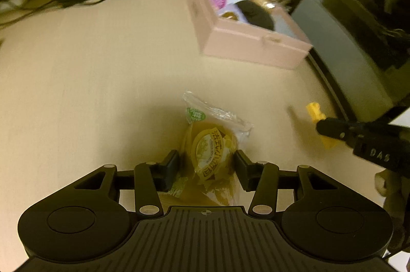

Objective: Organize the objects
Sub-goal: 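Carry the bread packet into the pink box with the left tool and release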

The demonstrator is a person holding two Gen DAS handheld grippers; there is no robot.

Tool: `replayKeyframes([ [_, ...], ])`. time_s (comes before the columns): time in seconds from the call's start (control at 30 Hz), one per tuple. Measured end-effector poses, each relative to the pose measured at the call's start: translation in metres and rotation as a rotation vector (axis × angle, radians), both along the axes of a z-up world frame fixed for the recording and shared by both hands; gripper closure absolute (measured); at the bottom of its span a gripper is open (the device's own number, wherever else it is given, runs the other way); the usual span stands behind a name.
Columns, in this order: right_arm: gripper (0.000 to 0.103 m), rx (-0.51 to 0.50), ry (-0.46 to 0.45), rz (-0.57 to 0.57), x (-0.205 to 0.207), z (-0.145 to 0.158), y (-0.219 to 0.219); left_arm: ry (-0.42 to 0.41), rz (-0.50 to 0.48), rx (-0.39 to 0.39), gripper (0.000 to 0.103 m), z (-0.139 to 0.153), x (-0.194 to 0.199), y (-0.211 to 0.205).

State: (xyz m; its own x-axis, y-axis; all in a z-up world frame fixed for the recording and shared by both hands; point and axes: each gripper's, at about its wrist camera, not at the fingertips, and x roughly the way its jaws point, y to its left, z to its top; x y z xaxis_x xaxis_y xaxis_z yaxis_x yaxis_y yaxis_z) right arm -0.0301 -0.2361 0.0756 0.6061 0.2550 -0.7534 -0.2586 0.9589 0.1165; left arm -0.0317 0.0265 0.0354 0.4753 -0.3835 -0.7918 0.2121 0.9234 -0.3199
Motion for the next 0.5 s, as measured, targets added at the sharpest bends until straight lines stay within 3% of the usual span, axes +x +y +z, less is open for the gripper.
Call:
replayKeyframes([
  [0.23, 0.089, 0.037, -0.009, -0.061, -0.012, 0.0, -0.018, -0.13, -0.037, -0.069, 0.052, 0.054, 0.039, -0.019],
  [0.4, 0.089, 0.069, -0.001, -0.076, -0.016, -0.004, -0.027, -0.218, -0.108, -0.08, 0.052, 0.083, 0.1, -0.063],
  [0.5, 0.089, 0.09, 0.007, -0.085, -0.017, -0.006, -0.032, -0.246, -0.096, -0.092, 0.052, 0.096, 0.14, -0.083],
])
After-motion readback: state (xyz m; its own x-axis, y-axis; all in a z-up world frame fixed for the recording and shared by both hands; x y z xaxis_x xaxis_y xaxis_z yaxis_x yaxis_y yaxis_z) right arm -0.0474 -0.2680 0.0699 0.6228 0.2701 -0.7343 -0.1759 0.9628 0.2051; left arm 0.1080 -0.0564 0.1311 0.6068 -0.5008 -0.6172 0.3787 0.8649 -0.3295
